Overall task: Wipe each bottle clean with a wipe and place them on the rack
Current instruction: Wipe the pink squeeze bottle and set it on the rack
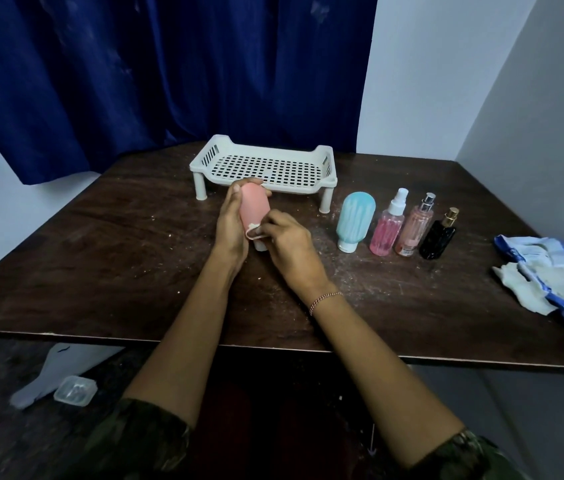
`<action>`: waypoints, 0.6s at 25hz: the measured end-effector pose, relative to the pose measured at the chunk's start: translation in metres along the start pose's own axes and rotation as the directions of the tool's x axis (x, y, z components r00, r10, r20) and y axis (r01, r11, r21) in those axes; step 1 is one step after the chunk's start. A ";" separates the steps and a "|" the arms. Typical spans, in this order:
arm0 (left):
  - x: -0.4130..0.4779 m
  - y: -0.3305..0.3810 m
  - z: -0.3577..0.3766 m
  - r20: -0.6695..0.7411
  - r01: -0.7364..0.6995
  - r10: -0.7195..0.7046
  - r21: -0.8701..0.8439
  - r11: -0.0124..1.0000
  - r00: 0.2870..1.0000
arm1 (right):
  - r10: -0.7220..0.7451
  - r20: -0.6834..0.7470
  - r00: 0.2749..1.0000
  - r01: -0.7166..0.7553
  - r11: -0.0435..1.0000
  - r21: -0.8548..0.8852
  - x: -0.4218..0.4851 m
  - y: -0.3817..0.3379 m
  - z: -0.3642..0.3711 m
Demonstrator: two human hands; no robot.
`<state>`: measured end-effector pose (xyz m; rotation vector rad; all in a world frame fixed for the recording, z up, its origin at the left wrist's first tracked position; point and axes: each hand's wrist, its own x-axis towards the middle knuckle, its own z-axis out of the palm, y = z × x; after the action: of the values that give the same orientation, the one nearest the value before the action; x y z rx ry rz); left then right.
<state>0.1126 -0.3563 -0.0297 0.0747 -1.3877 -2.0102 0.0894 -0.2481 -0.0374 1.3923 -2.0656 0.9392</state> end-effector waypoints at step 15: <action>-0.001 0.003 0.005 0.013 0.020 -0.019 -0.066 0.998 1.000 | 0.059 -0.122 0.991 -0.058 0.998 0.015 0.045 0.006 -0.020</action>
<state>0.1132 -0.3521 -0.0252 0.0461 -1.3316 -2.0743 0.0672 -0.2585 0.0058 1.2535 -2.0220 1.0356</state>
